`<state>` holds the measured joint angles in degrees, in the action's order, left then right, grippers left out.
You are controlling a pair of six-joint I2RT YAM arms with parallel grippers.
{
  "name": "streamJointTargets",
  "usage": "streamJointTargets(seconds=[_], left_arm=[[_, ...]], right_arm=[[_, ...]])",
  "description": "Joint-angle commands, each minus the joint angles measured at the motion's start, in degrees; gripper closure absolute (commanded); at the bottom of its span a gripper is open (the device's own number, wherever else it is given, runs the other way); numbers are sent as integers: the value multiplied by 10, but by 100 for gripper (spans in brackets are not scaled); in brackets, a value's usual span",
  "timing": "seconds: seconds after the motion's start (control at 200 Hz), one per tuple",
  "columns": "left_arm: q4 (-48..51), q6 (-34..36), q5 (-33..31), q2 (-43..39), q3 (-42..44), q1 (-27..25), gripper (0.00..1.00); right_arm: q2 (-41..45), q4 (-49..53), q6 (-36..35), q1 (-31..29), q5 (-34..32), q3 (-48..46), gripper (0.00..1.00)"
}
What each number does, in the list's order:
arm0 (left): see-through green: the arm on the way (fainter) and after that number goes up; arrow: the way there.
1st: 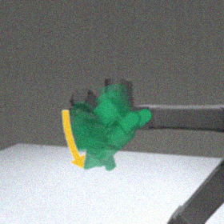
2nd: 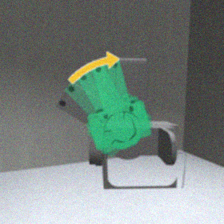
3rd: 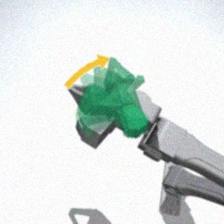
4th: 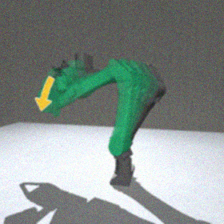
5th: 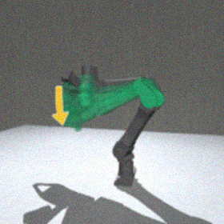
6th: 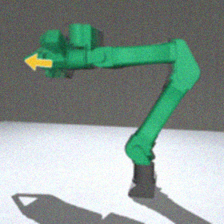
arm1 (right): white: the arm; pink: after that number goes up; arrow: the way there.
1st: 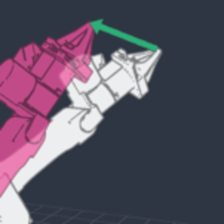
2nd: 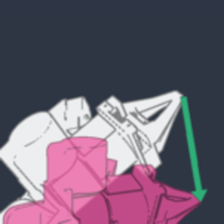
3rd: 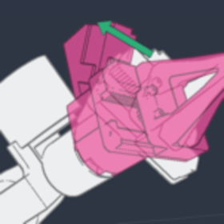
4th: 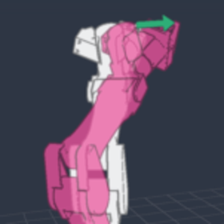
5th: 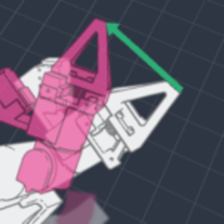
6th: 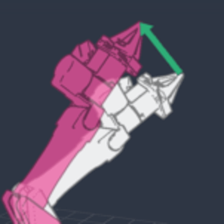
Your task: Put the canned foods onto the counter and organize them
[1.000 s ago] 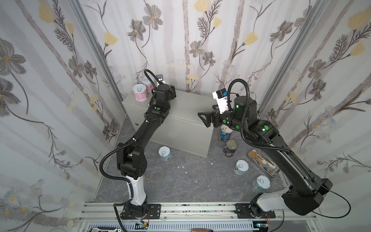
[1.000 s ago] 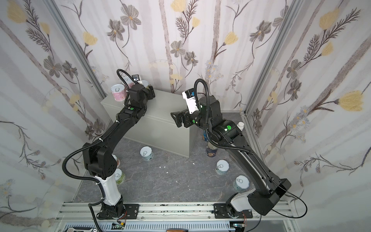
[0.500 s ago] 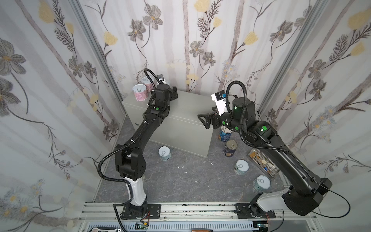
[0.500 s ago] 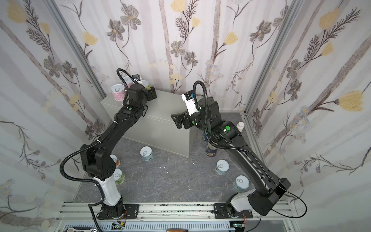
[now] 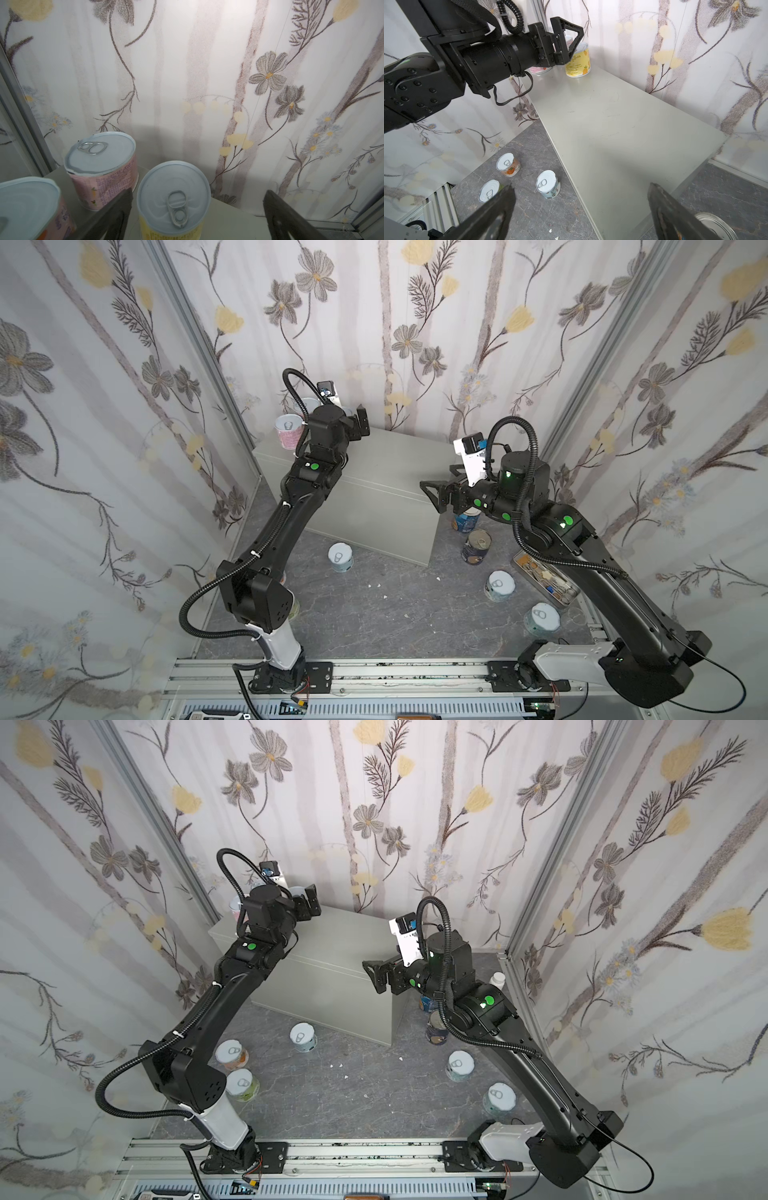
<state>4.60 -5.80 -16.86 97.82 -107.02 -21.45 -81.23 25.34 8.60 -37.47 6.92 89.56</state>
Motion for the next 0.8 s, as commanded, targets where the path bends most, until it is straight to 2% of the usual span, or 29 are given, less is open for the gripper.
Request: streamJointTargets(seconds=[0.0,0.425,0.794], left_arm=[[-1,6,3,-25,0,-2,0],[41,1,17,-197,102,-12,0],[130,-33,46,-388,282,-19,0]], right_arm=[[21,-36,14,2,0,-19,0],[106,-53,46,5,21,-89,0],[193,-47,67,4,-8,-193,0]])
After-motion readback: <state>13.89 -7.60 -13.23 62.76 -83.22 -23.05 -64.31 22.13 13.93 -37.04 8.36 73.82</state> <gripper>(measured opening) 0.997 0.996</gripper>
